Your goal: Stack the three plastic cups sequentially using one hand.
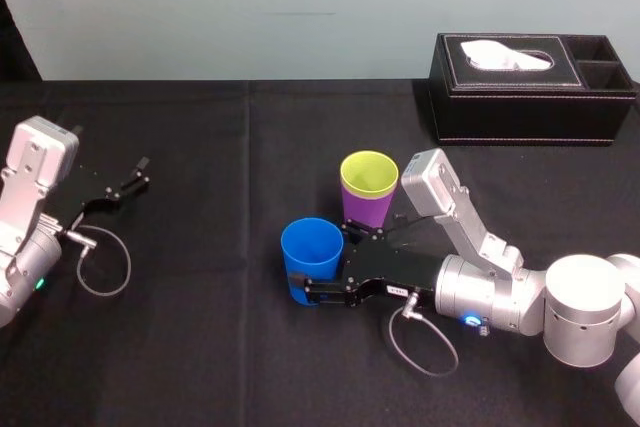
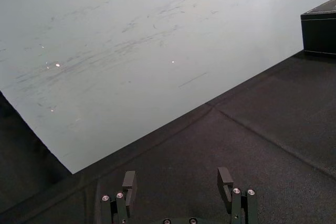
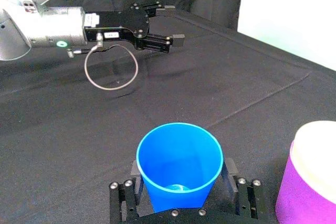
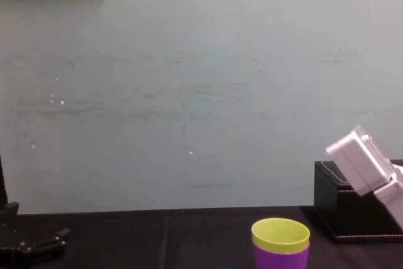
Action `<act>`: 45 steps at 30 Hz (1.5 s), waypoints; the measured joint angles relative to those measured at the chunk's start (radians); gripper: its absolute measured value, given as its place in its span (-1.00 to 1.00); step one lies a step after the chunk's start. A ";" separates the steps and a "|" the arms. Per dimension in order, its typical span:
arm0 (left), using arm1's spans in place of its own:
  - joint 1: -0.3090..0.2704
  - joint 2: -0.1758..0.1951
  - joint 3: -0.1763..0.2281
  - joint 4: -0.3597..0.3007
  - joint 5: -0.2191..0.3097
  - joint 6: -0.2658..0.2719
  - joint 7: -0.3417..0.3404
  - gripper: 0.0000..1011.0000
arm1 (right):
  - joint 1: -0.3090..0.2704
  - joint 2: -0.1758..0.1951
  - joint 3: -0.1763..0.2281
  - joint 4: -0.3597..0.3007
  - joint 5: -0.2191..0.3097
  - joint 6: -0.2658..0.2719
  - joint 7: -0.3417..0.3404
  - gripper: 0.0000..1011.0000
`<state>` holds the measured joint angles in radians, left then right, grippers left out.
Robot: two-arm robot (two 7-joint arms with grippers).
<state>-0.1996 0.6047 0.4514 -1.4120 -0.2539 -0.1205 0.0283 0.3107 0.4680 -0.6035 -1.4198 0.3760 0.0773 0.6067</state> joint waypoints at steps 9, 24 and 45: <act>0.000 0.000 0.000 0.000 0.000 0.000 0.000 1.00 | -0.001 0.001 0.000 -0.001 0.000 0.000 -0.001 0.48; 0.000 0.000 0.000 0.000 0.000 0.000 0.000 1.00 | -0.013 0.055 0.016 -0.130 0.004 0.040 0.001 0.43; 0.000 0.000 0.000 0.000 0.000 0.000 0.000 1.00 | 0.107 0.136 0.073 -0.223 0.064 0.159 -0.001 0.43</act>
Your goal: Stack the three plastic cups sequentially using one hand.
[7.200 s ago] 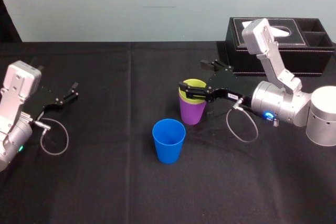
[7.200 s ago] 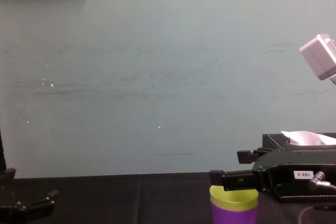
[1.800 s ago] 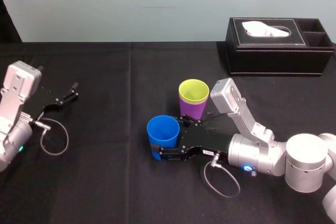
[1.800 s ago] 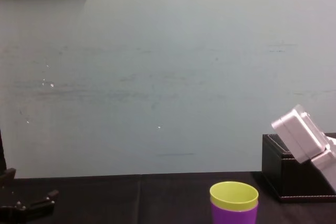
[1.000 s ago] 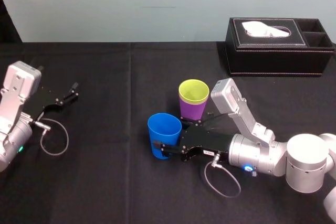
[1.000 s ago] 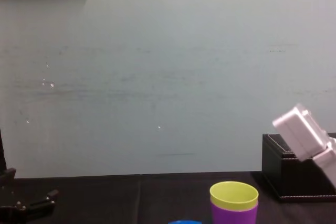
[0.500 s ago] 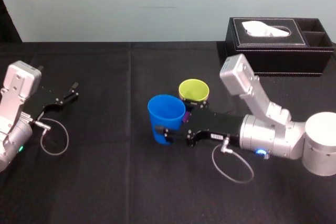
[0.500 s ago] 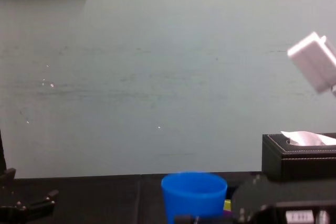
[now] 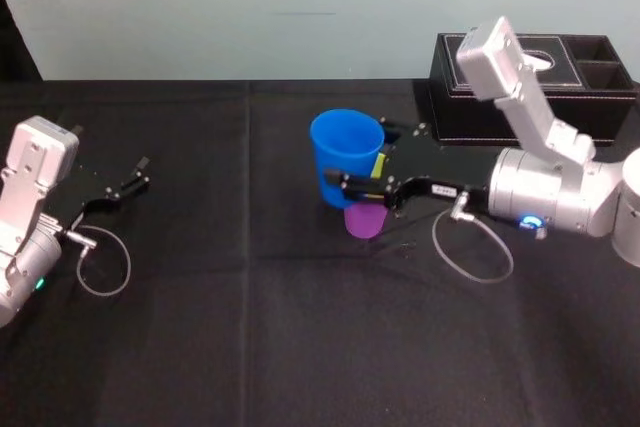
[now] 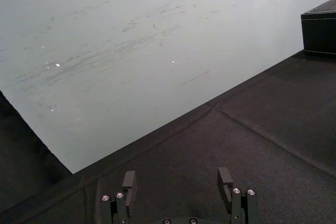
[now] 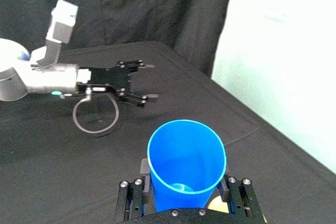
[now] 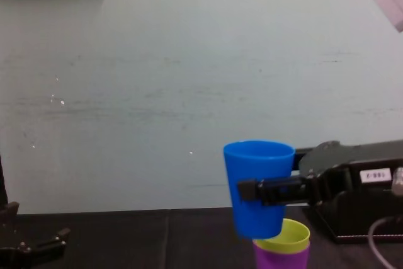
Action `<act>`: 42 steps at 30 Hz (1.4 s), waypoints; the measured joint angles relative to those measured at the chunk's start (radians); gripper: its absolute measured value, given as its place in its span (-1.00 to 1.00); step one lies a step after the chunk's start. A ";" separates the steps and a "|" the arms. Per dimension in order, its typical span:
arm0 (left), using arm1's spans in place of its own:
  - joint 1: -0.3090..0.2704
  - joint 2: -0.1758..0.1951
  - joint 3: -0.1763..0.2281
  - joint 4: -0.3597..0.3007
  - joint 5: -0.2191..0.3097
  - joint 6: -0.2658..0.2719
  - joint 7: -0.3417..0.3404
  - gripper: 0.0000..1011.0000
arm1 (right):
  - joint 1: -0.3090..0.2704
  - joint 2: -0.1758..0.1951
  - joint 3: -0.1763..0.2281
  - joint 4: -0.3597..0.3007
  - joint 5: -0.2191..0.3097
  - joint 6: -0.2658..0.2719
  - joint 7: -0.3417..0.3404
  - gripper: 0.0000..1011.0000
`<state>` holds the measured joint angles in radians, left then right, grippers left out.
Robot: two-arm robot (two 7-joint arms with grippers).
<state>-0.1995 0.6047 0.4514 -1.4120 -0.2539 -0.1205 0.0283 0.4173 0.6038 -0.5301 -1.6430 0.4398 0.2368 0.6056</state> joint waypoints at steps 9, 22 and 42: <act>0.000 0.000 0.000 0.000 0.000 0.000 0.000 1.00 | 0.023 0.005 0.007 0.044 0.002 -0.001 -0.022 0.43; 0.000 0.000 0.000 0.000 0.000 0.000 0.000 1.00 | 0.053 -0.020 -0.005 0.117 -0.030 -0.017 -0.033 0.43; 0.000 0.000 0.000 0.000 0.000 0.000 0.000 1.00 | 0.049 -0.058 0.003 0.181 -0.052 -0.057 -0.044 0.43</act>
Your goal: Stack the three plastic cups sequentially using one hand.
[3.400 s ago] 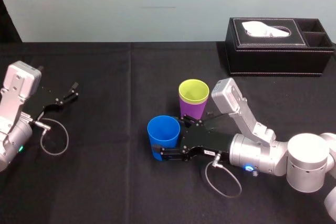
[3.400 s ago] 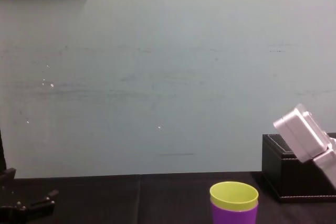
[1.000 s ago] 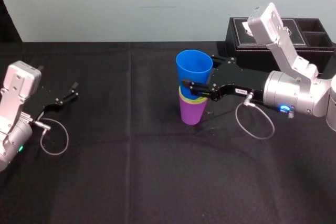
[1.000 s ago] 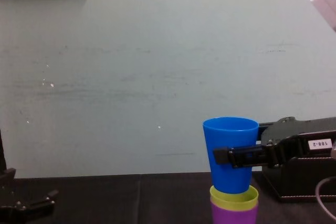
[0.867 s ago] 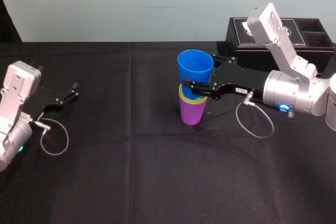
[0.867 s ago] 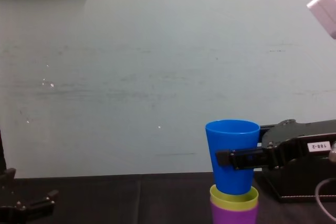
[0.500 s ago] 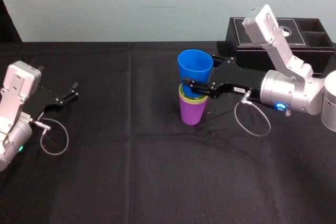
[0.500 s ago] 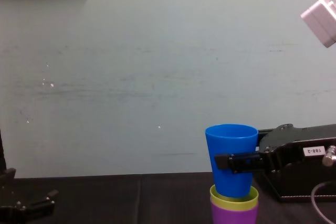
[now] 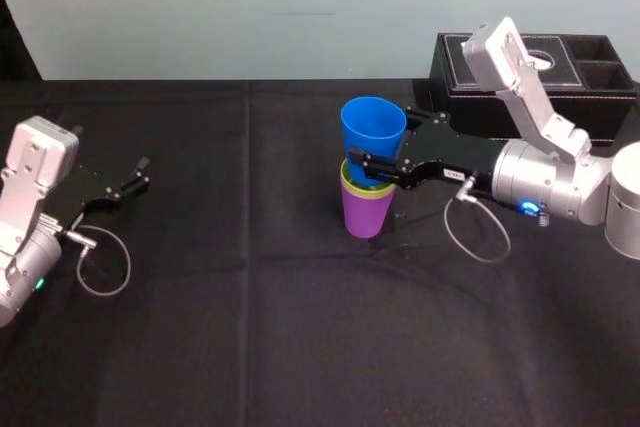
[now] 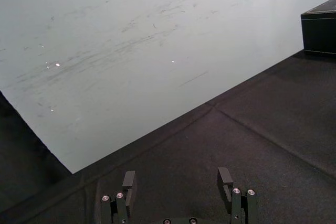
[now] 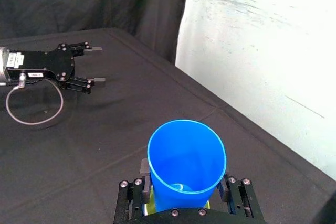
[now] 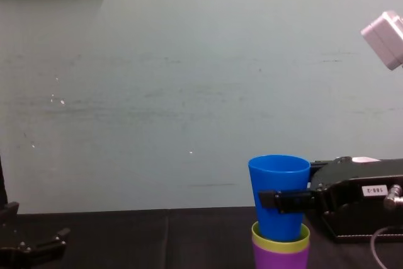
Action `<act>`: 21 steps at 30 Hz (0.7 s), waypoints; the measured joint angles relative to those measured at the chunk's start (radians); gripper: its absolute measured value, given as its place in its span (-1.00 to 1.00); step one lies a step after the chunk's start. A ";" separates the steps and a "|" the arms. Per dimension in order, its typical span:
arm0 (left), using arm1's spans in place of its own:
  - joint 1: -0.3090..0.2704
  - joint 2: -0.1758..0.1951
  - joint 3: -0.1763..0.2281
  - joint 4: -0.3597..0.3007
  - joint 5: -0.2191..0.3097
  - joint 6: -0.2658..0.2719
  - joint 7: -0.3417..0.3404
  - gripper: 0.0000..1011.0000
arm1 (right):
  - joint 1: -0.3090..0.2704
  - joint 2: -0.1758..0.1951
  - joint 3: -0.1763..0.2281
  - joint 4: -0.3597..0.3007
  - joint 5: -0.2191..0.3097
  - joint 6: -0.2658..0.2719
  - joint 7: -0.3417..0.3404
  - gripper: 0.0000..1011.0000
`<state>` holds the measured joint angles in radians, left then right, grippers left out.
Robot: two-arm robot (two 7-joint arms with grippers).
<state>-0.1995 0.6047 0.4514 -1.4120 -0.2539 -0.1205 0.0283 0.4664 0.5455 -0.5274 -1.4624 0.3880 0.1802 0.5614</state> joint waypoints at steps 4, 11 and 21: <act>0.000 0.000 0.000 0.000 0.000 0.000 0.000 1.00 | -0.002 -0.003 0.002 0.007 0.001 -0.007 0.001 0.43; 0.000 0.000 0.000 0.000 0.000 0.000 0.000 1.00 | -0.002 -0.002 0.002 0.005 0.001 -0.006 0.002 0.43; 0.000 0.000 0.000 0.000 0.000 0.000 0.000 1.00 | -0.002 -0.001 0.001 0.002 0.002 -0.004 0.003 0.91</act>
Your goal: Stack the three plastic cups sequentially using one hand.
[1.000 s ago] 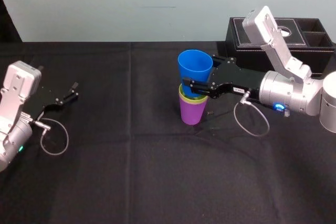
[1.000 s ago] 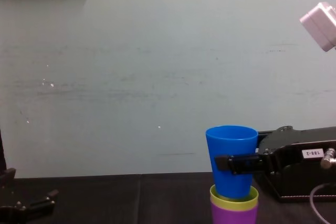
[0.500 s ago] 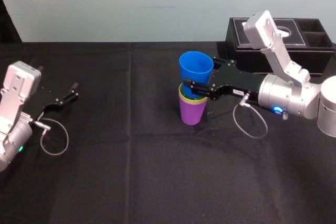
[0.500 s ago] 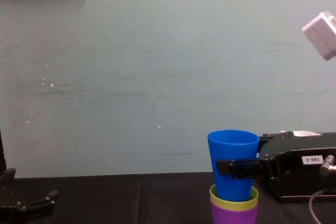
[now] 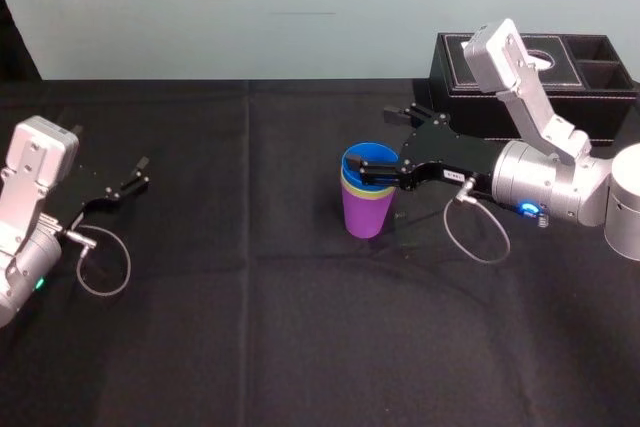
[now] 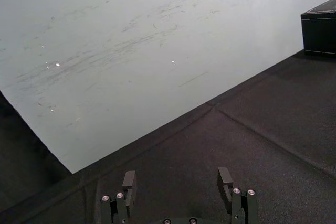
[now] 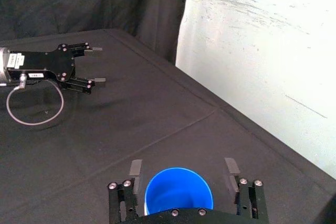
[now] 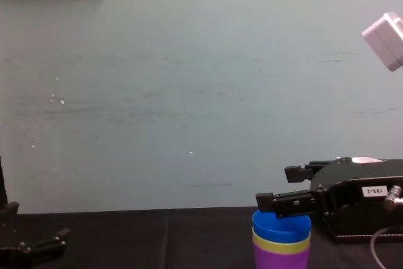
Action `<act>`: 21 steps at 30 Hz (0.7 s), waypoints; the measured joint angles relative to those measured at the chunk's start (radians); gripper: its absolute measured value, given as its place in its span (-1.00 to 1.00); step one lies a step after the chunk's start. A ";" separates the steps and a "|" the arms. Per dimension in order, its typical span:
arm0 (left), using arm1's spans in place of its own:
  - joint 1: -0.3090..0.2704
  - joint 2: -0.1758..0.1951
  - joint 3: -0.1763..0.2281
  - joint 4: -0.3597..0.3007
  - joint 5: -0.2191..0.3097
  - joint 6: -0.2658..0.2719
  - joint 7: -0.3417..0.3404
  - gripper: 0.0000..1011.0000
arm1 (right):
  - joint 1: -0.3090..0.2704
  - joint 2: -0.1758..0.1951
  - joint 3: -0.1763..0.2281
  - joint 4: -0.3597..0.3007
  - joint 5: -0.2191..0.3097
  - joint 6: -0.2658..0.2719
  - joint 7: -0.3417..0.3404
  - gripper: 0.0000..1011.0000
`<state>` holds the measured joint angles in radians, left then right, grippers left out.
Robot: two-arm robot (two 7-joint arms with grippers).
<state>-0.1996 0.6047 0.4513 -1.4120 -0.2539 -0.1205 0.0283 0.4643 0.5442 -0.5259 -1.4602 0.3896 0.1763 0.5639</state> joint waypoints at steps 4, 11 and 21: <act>0.000 0.000 0.000 0.000 0.000 0.000 0.000 1.00 | 0.000 0.000 0.000 -0.001 0.000 0.000 0.000 0.99; 0.000 0.000 0.000 0.000 0.000 0.000 0.000 1.00 | -0.012 0.003 0.009 -0.013 0.000 -0.001 -0.012 0.99; 0.000 0.000 0.000 0.000 0.000 0.000 0.000 1.00 | -0.152 0.006 0.129 -0.094 0.013 -0.026 -0.169 0.99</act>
<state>-0.1995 0.6047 0.4514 -1.4120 -0.2539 -0.1205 0.0283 0.3123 0.5503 -0.3974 -1.5544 0.4021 0.1503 0.3953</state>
